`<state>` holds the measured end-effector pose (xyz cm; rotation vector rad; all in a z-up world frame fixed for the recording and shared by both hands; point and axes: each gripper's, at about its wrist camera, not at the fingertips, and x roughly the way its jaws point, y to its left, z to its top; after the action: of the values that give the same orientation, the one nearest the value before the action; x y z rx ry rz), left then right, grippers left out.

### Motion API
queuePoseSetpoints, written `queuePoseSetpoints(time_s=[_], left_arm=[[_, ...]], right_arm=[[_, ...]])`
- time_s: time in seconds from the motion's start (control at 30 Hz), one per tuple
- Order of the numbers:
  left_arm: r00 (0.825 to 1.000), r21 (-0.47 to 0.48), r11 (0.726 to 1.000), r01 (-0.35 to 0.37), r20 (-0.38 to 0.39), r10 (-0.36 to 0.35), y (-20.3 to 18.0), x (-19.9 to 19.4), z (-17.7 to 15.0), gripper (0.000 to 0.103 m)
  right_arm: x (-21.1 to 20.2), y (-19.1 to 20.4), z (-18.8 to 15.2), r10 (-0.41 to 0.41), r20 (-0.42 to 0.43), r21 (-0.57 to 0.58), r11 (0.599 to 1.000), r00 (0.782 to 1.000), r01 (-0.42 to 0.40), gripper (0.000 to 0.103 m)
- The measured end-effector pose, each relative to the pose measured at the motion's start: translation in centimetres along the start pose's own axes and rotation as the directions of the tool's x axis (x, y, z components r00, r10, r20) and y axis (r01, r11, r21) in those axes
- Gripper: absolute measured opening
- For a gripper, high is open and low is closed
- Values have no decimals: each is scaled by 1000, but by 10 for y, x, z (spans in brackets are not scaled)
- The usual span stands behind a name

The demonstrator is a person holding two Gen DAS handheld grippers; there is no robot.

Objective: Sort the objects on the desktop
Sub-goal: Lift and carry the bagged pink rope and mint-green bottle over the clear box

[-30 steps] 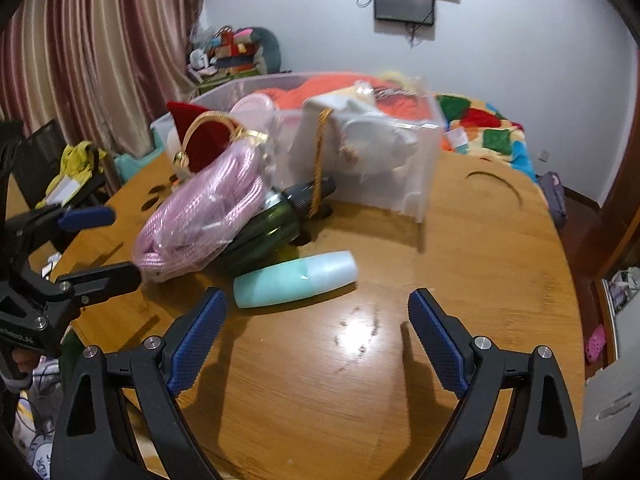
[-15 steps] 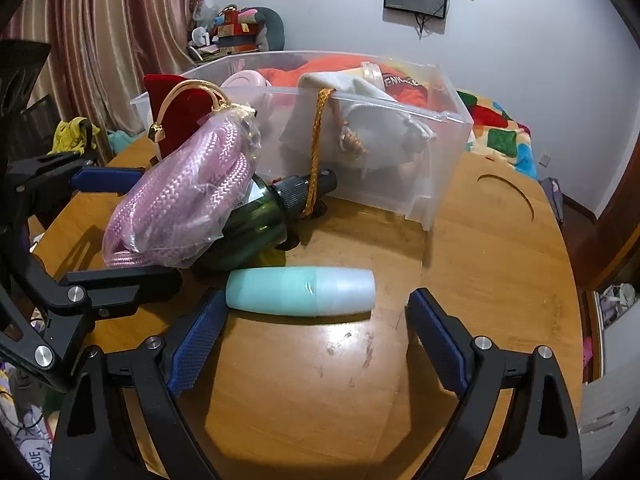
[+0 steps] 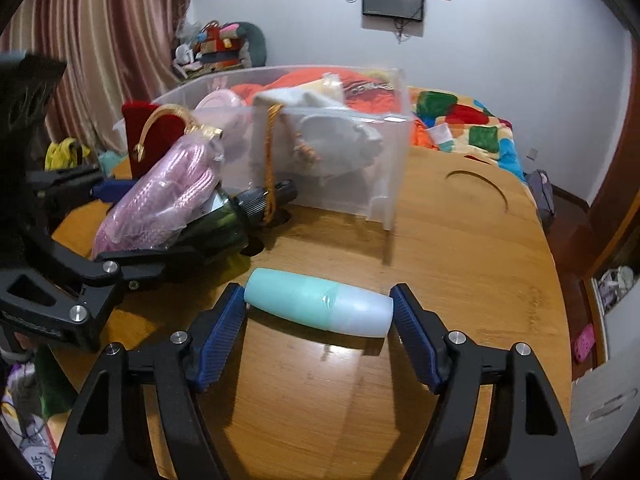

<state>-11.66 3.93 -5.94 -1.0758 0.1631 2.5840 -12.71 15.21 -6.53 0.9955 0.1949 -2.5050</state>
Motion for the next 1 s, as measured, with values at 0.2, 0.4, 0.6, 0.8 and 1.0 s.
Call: queuePoseSetpoints(time_s=[0.2, 0.4, 0.6, 0.8, 1.0], left_arm=[[999, -57, 998, 0, 36, 2, 4, -10, -7, 68], [997, -158, 987, -1, 79, 14, 13, -25, -12, 62], [993, -184, 983, 10, 119, 12, 11, -45, -15, 60], [986, -206, 978, 8, 165, 27, 9, -60, -15, 60], [978, -218, 976, -1, 201, 46, 12, -75, -15, 60]], right_arm=[[-17, -10, 5, 43, 56, 77, 996, 997, -48, 71], [-27, -14, 5, 75, 94, 117, 989, 993, -86, 71], [-33, -20, 5, 98, 117, 147, 982, 988, -115, 71], [-39, -22, 7, 126, 136, 164, 975, 983, -148, 71], [-47, -14, 14, 127, 151, 140, 979, 980, -149, 71]])
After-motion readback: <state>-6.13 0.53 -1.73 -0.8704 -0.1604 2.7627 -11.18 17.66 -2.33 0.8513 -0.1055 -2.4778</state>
